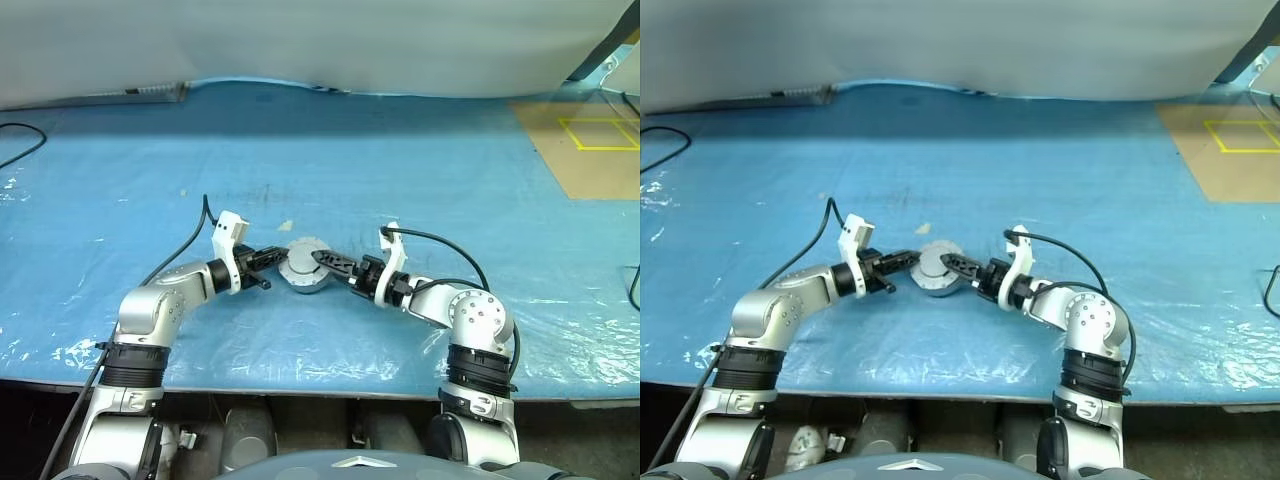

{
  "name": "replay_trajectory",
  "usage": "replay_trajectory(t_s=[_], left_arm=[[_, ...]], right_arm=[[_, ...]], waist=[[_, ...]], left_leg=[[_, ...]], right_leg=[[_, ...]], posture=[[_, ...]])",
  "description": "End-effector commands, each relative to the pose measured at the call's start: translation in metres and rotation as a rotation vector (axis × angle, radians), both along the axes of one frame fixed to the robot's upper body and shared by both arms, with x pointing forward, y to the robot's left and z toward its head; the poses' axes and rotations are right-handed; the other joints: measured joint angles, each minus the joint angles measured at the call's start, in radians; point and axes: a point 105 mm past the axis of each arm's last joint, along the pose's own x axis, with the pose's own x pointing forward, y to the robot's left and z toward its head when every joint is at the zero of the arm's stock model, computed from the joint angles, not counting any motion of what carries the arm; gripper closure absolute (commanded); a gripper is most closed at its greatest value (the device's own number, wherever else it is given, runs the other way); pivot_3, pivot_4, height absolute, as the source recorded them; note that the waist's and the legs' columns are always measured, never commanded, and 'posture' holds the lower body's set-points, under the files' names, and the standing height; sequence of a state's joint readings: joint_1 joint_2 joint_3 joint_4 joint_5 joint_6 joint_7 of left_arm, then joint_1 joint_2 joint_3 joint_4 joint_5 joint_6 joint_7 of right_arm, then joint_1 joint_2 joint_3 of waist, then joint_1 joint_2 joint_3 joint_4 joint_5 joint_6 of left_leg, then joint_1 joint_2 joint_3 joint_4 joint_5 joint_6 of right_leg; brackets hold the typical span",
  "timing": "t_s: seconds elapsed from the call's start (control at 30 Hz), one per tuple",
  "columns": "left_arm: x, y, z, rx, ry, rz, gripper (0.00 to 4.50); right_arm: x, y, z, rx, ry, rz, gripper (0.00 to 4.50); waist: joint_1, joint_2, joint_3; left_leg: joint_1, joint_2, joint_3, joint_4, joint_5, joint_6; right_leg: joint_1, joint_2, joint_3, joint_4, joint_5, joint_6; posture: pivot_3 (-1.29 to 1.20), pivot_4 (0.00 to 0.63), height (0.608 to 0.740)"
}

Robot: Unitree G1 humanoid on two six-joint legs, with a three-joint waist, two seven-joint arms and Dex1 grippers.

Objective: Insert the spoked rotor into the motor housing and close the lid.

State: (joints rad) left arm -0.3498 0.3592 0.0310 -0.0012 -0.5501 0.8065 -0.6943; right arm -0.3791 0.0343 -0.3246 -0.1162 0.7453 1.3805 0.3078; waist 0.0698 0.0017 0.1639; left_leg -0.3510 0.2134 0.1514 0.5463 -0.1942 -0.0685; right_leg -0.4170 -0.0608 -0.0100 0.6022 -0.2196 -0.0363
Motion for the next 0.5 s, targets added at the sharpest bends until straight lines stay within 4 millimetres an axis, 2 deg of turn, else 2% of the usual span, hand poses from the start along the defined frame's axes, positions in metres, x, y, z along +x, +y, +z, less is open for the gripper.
replay_trajectory(t_s=[0.03,0.23,0.27,0.5], left_arm=[[-0.007,-0.008,-0.014,0.013,0.052,-0.034,4.50],[-0.007,-0.008,-0.014,0.015,0.051,-0.031,4.50],[-0.007,-0.008,-0.014,0.015,0.051,-0.032,4.50],[-0.005,-0.009,-0.009,-0.011,0.041,-0.033,4.50]], right_arm=[[-0.005,0.015,0.007,0.026,-0.016,0.066,1.45],[-0.014,0.017,0.003,0.058,0.024,0.100,3.16],[-0.015,0.016,0.002,0.057,0.032,0.101,3.28],[-0.018,0.010,-0.006,0.028,0.057,0.094,3.28]], waist=[[0.000,0.000,0.000],[0.001,0.000,0.000],[0.001,0.000,0.000],[0.002,0.000,0.000]], left_leg=[[0.000,0.000,0.000,0.000,0.000,0.000],[0.001,0.000,0.000,0.000,0.000,0.000],[0.001,0.000,0.000,0.000,0.000,0.000],[0.001,-0.001,0.000,0.000,0.000,0.000]], right_leg=[[0.000,0.000,0.000,0.000,0.000,0.000],[0.001,0.000,0.000,0.000,0.000,0.000],[0.001,0.000,0.000,0.001,0.000,0.000],[0.001,-0.001,0.000,0.002,0.000,0.000]], posture=[[0.00,0.150,0.740],[0.00,0.150,0.740],[0.00,0.150,0.740],[0.00,0.150,0.740]])
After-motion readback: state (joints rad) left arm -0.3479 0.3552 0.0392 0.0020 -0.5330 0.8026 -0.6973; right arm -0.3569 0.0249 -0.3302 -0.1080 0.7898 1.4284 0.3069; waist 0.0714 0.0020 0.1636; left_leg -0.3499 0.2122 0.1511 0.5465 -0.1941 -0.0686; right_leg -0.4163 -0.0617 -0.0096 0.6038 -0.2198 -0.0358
